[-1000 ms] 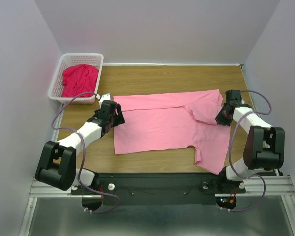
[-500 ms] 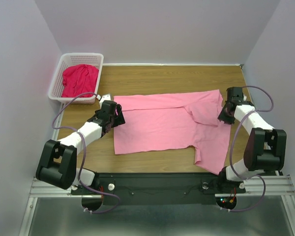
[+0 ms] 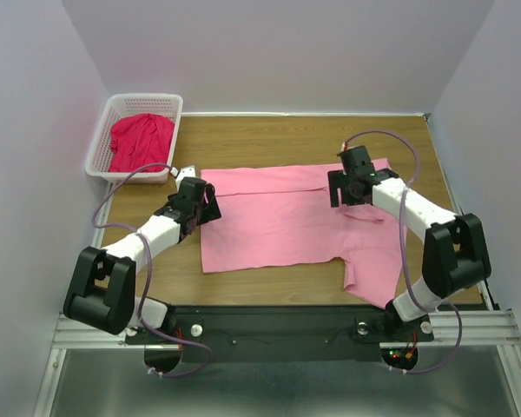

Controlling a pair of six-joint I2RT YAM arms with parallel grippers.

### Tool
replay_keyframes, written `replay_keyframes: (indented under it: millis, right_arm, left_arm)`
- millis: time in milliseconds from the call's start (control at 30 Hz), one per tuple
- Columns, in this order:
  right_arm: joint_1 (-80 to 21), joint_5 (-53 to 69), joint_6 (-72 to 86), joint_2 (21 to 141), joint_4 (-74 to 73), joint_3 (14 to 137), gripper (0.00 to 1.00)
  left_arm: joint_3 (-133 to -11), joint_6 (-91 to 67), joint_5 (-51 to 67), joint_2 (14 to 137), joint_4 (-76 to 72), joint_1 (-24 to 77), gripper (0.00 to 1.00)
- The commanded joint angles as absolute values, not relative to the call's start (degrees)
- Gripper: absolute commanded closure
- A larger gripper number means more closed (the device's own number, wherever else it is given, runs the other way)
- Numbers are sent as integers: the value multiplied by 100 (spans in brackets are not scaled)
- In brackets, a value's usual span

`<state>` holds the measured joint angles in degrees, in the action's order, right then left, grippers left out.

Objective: Fold and stack the t-shirts
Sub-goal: Fold the tshirt

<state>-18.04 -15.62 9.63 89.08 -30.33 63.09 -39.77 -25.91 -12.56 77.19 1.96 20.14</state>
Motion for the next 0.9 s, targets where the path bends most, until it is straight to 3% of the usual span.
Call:
replay_keyframes:
  millis: [0, 433, 867]
  right_arm:
    - [-2179, -2214, 581, 9490, -2681, 6618, 12]
    - [-2241, -3796, 185, 10187, -2479, 6952, 14]
    - [-1301, -3604, 492, 9949, -2479, 7128, 16]
  left_arm:
    - [-3920, -2531, -1388, 7699, 61, 2021, 17]
    - [-3885, -2523, -1459, 7664, 105, 2021, 17]
    - [-3885, -2522, -1459, 7655, 114, 2022, 17]
